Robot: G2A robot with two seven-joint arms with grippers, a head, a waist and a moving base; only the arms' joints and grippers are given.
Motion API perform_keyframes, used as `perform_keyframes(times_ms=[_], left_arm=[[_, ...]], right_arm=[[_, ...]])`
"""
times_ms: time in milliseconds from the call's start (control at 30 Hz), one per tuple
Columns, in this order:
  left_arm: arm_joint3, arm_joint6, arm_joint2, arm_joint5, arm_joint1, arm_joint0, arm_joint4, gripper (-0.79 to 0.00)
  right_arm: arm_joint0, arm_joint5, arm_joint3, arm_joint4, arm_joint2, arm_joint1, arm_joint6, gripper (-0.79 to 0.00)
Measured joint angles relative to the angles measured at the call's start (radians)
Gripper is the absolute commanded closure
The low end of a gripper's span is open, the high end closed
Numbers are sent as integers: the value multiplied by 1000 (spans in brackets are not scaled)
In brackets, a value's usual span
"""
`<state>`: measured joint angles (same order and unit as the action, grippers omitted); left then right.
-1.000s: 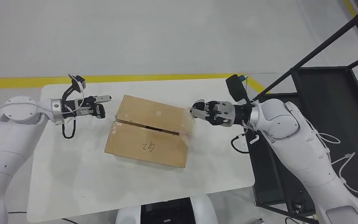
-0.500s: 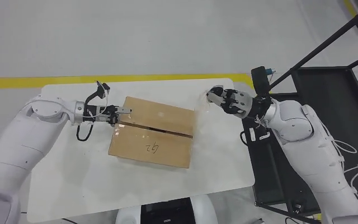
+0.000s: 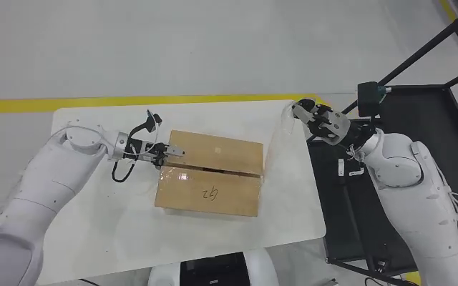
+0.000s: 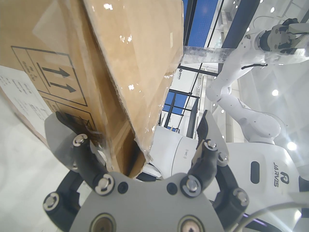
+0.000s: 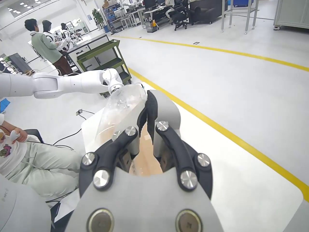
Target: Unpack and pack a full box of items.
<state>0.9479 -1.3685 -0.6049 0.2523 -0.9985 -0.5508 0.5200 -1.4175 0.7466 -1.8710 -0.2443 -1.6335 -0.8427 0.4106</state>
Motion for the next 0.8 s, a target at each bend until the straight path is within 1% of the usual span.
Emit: perform_keyframes(times_ms=[100, 233, 333, 400, 500, 600, 700, 800], left_arm=[[-38, -5, -34, 22, 3, 9, 36, -785], [-61, -53, -100, 50, 22, 22, 82, -785], [-31, -94, -150, 54, 40, 19, 112, -785], [12, -119, -173, 45, 49, 7, 125, -785], [79, -138, -182, 24, 54, -14, 118, -785], [127, -142, -170, 3, 49, -30, 111, -785], [151, -153, -155, 0, 40, -38, 111, -785], [143, -160, -139, 8, 29, -43, 115, -785]], right_arm=[[-15, 2, 2, -1, -24, 0, -10, 0], [-30, 0, -1, -2, -55, -1, -32, 0], [-41, -8, -12, -16, -76, -3, -49, 0], [-50, -14, -18, -26, -84, -4, -58, 0], [-58, -19, -21, -34, -89, -6, -62, 0], [-61, -22, -18, -38, -88, -8, -63, 0], [-61, -24, -16, -42, -87, -9, -64, 0], [-61, -26, -15, -48, -87, -11, -65, 0]])
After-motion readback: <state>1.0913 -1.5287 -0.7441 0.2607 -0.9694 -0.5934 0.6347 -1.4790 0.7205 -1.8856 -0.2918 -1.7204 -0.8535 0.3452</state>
